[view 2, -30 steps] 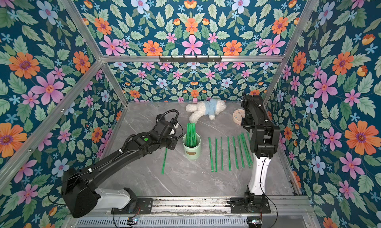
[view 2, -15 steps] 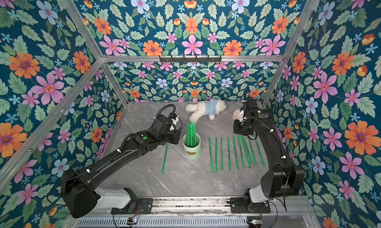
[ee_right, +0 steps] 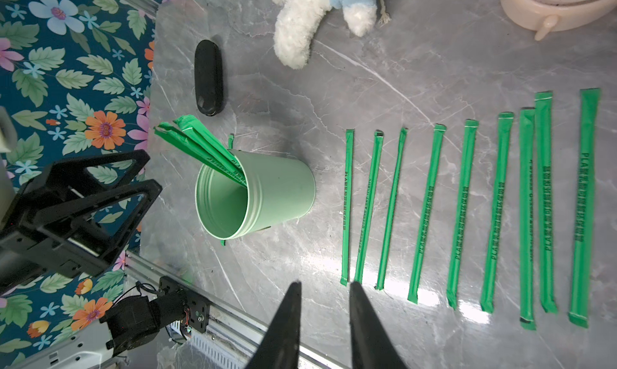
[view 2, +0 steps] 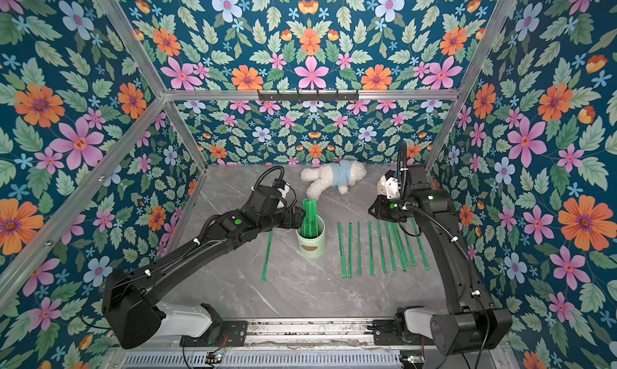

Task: Take the straws out of the storage container
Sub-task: Pick up the straw from the container.

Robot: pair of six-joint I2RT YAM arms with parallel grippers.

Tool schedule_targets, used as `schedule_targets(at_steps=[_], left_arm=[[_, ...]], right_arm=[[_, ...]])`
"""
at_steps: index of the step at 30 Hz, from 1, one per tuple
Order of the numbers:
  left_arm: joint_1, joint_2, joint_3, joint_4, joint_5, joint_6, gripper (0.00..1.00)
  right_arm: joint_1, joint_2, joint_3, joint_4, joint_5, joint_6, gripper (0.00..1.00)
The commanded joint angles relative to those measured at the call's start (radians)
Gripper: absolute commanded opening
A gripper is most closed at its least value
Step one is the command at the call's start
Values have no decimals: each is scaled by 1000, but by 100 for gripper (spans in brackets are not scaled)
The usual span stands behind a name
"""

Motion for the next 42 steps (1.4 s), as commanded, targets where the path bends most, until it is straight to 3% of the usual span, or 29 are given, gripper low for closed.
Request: schedule_targets(at_steps=[1, 10, 20, 42], left_arm=[[0, 17, 12, -1, -41, 22, 91], [0, 79, 34, 28, -52, 41, 83], [1, 140, 77, 39, -45, 64, 52], [0, 162, 80, 69, 16, 66, 43]], right_arm=[[17, -16, -6, 30, -36, -6, 27], [106, -25, 16, 29, -70, -36, 30], [116, -30, 12, 29, -67, -39, 31], [123, -13, 16, 25, -53, -45, 31]])
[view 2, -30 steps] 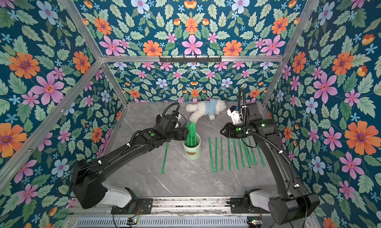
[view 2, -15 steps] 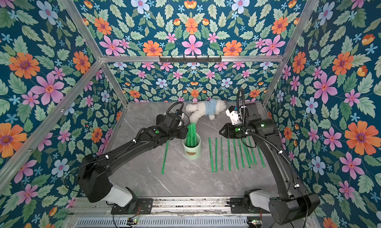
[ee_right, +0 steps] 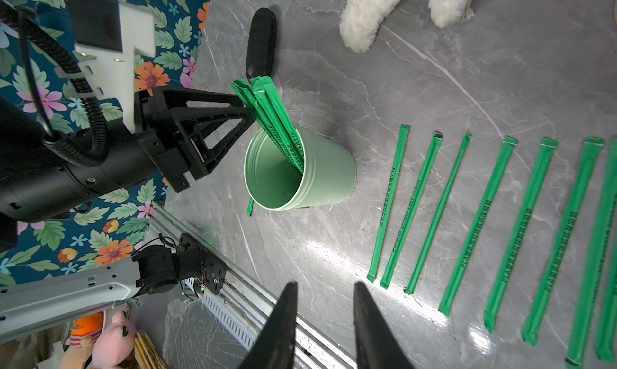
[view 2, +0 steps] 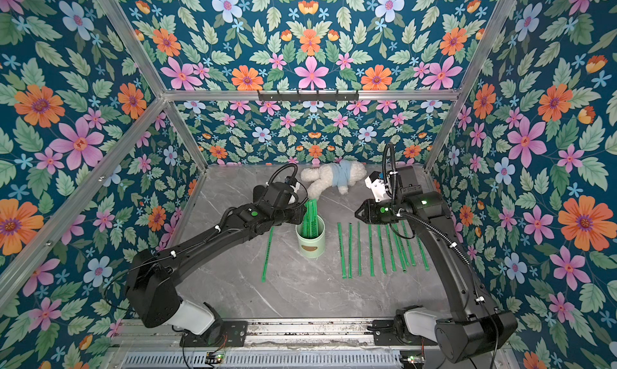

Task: Take the straws out of the storage container
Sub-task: Pick up the straw from the container.

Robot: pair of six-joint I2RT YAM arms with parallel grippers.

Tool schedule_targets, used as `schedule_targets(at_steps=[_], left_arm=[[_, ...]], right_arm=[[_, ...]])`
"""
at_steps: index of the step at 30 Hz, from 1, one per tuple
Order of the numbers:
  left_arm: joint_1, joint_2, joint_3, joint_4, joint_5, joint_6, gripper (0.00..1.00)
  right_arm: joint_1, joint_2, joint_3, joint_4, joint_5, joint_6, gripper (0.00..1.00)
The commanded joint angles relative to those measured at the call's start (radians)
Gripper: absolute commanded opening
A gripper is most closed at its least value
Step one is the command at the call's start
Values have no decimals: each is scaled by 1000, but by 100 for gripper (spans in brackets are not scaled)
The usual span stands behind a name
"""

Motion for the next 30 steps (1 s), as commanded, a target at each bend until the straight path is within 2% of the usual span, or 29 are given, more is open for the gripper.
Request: schedule_targets(at_steps=[1, 15, 24, 30], left_arm=[[1, 10, 12, 17, 5, 4, 41], [0, 1, 12, 10, 5, -1, 15], [0, -9, 0, 3, 8, -6, 16], [1, -11, -5, 1, 11, -12, 24]], right_arm=[[3, 5, 4, 12, -1, -16, 31], [7, 12, 6, 9, 5, -16, 31], [9, 15, 7, 7, 5, -17, 31], [11, 17, 7, 6, 7, -19, 31]])
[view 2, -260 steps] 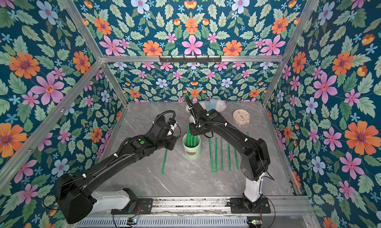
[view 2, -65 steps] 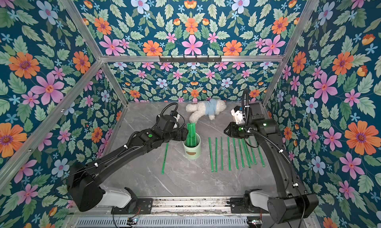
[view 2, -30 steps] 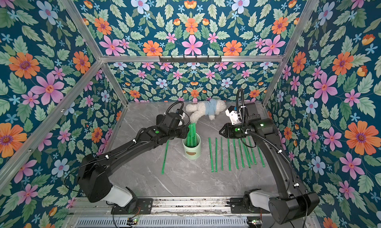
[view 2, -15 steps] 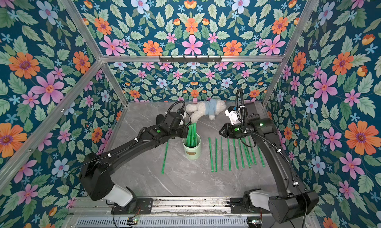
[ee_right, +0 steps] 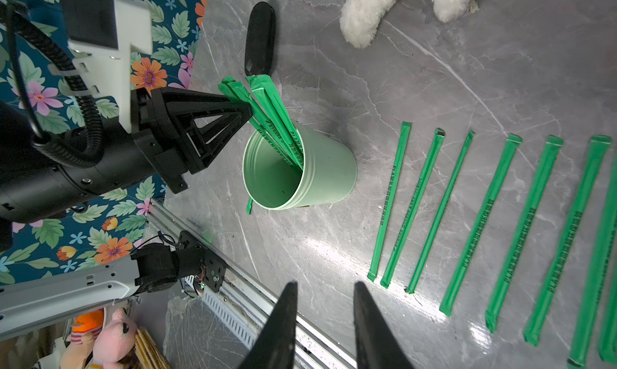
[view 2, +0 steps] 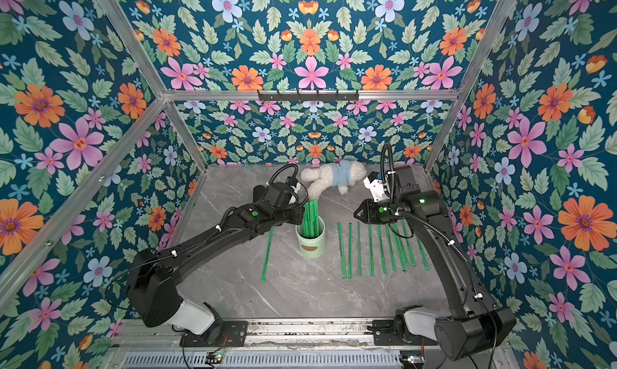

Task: Take the straws out of the storage container
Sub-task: Pick up the straw from the container.

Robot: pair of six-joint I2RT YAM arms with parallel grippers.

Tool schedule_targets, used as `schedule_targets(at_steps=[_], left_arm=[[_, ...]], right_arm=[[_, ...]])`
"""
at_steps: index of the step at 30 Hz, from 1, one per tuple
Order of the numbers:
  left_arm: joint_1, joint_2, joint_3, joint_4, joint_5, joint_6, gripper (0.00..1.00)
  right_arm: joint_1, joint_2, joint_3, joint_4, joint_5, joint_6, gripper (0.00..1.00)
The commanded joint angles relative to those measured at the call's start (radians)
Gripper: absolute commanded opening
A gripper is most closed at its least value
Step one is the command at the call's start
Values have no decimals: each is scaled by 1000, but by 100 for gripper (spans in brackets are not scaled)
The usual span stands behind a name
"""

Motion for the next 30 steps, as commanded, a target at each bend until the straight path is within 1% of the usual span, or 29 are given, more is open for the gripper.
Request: schedule_targets(at_steps=[1, 12, 17, 30], left_arm=[[0, -9, -4, 1, 2, -10, 25], [0, -32, -24, 0, -2, -18, 26], [0, -29, -31, 6, 0, -17, 20], [0, -19, -26, 20, 13, -16, 19]], right_arm=[[2, 3, 7, 6, 6, -18, 31], [4, 4, 7, 4, 7, -20, 31], [7, 4, 9, 3, 9, -20, 31], [8, 7, 6, 3, 13, -21, 31]])
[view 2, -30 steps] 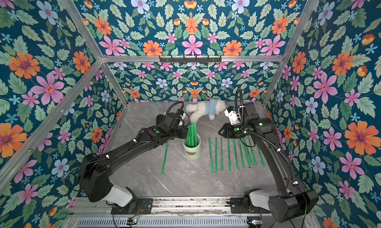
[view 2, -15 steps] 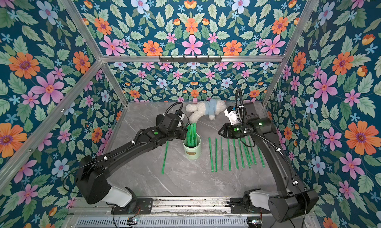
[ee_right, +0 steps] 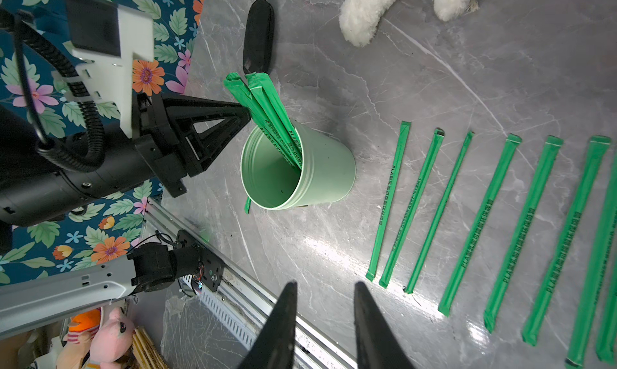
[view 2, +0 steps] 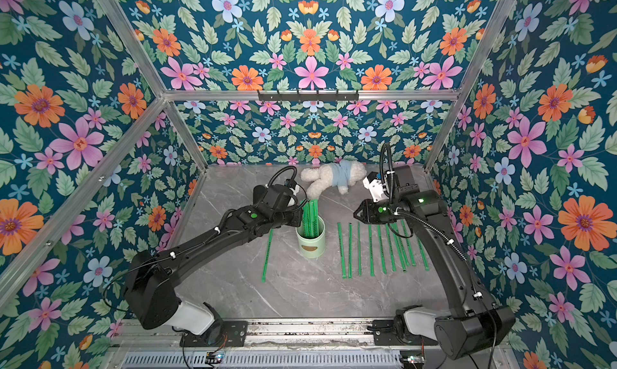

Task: Take the straws out of the storage container
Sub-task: Pick up the straw from the container.

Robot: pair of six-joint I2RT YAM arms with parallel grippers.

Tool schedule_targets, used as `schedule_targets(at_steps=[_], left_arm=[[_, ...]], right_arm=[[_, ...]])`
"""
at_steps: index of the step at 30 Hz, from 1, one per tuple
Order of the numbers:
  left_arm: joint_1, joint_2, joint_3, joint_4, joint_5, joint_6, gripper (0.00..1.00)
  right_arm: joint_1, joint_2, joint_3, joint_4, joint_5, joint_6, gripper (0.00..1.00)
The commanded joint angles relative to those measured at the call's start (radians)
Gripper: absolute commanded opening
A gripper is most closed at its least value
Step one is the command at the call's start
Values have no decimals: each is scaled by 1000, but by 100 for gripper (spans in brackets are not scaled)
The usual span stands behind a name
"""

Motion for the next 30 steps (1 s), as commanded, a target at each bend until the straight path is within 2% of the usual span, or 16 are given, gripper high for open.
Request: schedule_targets(at_steps=[1, 12, 21, 30], left_arm=[[0, 0, 6, 19, 7, 0, 19], [-1, 13, 10, 27, 15, -2, 22], [0, 4, 12, 21, 11, -2, 6], [0, -52, 39, -47, 4, -4, 5]], right_arm=[[1, 0, 5, 2, 9, -18, 31], [3, 3, 5, -1, 12, -19, 32], [3, 3, 5, 0, 18, -19, 32], [3, -1, 8, -2, 15, -18, 32]])
